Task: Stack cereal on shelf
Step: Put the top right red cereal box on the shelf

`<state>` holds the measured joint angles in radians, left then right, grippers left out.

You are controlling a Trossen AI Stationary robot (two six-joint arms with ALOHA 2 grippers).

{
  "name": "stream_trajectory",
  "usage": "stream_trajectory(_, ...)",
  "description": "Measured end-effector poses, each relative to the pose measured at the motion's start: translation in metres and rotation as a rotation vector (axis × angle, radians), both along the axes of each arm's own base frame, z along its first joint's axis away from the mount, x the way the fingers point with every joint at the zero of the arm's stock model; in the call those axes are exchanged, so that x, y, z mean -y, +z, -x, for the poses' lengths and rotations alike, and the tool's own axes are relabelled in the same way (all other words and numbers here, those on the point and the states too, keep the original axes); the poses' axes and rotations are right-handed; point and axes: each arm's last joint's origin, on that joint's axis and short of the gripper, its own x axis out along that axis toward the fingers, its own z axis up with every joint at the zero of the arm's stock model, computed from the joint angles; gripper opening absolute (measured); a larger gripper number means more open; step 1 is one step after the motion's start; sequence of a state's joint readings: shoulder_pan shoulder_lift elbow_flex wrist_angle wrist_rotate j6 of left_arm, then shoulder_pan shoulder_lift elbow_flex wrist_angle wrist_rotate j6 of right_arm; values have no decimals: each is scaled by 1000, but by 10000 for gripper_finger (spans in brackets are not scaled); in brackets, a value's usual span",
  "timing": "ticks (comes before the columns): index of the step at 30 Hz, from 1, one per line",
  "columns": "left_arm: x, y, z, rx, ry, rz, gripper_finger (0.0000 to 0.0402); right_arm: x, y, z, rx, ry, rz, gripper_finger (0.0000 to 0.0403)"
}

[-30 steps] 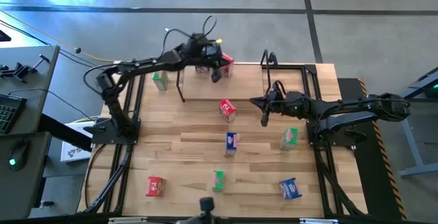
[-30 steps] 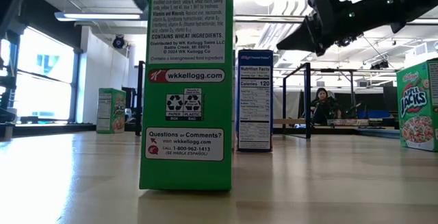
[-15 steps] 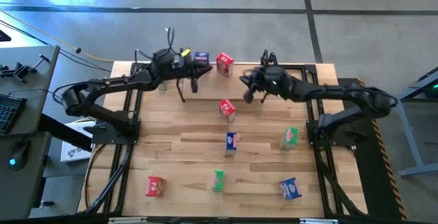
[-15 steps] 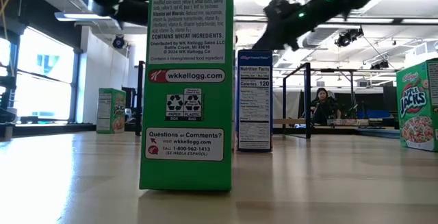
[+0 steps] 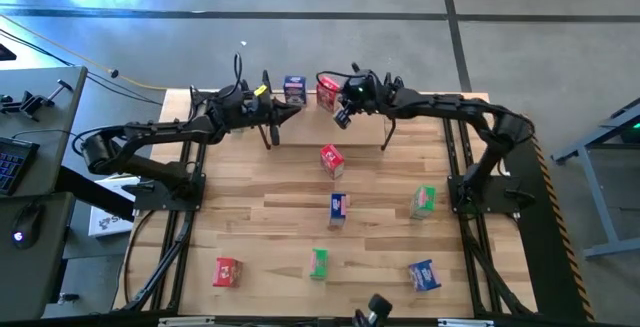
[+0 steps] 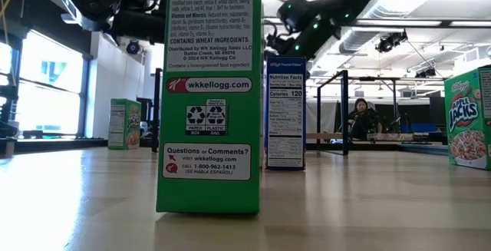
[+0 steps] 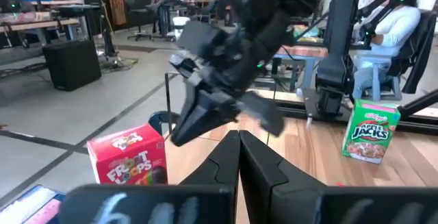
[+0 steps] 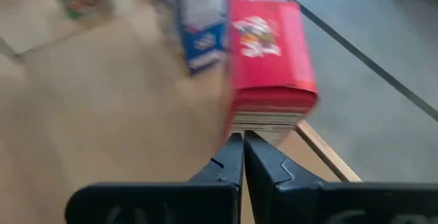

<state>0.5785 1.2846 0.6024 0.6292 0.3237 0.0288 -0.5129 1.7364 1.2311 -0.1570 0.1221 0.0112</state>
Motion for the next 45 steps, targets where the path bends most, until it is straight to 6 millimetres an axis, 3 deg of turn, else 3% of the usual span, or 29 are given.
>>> stream_trajectory(7,-1,-1,1,-7,5,-14,0,22,-11,-1,-40,-84,-11,0)
stream_trajectory(23,-1,-1,1,-9,4,-17,0,47,-12,2,42,-102,27,0)
stream_trajectory(31,-1,-3,0,-25,3,-15,0,51,-19,-2,47,-107,48,0)
stream_trajectory(40,-1,-3,0,-30,2,-18,0,51,0,6,90,-103,73,0)
stream_trajectory(45,-1,-4,0,-34,2,-17,0,52,-9,9,75,-79,-14,0)
